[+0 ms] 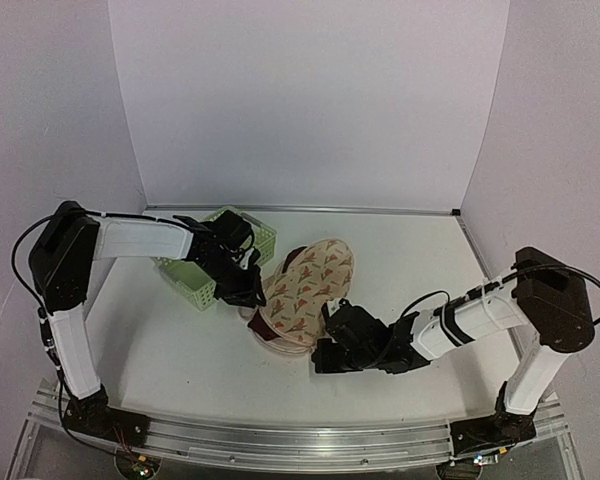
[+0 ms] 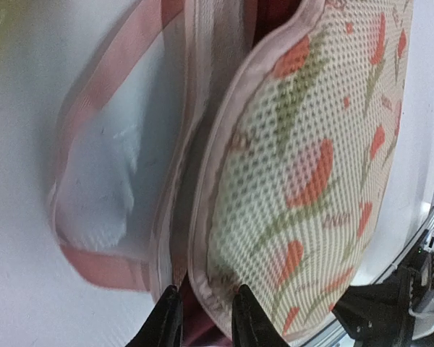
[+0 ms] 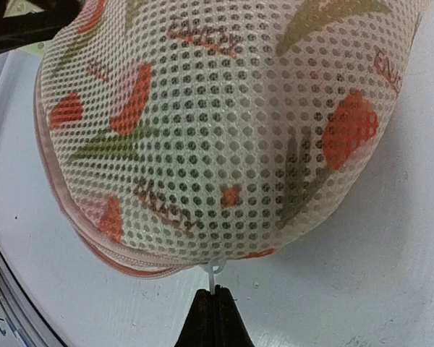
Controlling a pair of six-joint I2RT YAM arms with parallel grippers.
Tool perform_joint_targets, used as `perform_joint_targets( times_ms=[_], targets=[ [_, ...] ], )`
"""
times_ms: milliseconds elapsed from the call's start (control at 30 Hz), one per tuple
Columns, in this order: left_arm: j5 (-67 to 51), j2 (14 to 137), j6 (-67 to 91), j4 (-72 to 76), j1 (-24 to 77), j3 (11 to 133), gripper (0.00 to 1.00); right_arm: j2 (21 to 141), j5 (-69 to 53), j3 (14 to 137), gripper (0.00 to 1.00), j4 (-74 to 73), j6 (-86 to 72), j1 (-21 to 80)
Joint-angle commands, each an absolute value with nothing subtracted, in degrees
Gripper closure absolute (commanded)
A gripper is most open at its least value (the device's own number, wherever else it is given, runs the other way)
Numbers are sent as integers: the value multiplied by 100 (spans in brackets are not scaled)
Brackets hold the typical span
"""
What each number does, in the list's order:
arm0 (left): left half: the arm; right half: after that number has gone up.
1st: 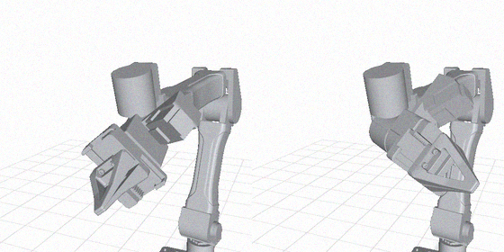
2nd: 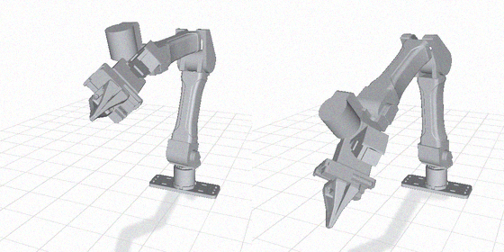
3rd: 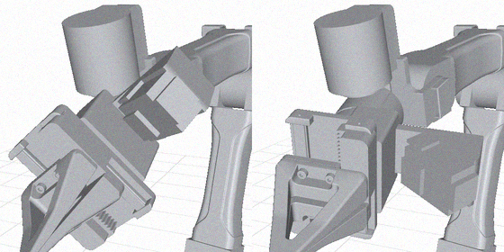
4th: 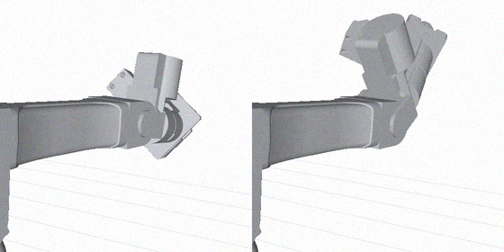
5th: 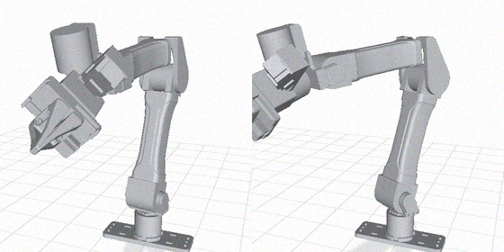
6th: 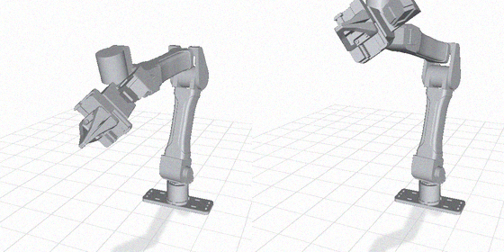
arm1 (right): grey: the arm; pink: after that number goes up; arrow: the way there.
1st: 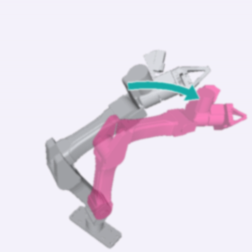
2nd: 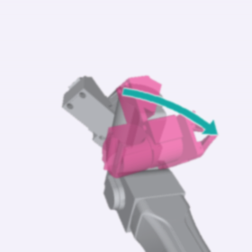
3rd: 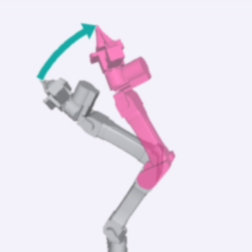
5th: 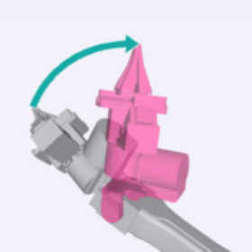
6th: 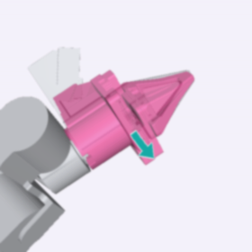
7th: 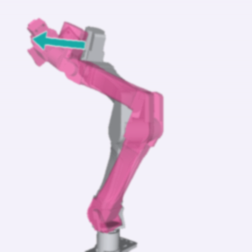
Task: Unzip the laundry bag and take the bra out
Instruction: Move the laundry bag to the center of the board, then hold the laundry bag at the center of the board.
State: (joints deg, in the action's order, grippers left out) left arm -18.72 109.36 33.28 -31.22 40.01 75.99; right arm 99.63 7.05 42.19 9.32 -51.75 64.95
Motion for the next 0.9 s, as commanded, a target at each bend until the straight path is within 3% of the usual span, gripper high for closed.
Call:
perform_joint_targets(
  times_ms=[0, 167, 333, 433, 867],
  targets=[
    [-1760, 10020, 3218, -3387, 3987, 7199, 75, 10150, 723, 4684, 100, 811, -5139, 6522],
    [-2032, 9462, 3398, -3420, 4017, 6931, 68, 10275, 705, 4856, 100, 735, -5067, 6526],
    [-2354, 9256, 3785, -3217, 4290, 6891, 54, 10299, 743, 4870, 100, 729, -5080, 6522],
    [-2601, 9175, 4349, -2507, 4307, 6457, 45, 10292, 765, 4860, 100, 729, -5089, 6522],
    [-2856, 9430, 6600, -44, 4359, 4940, 28, 10245, 847, 4772, 100, 736, -5124, 6522]
  ],
)
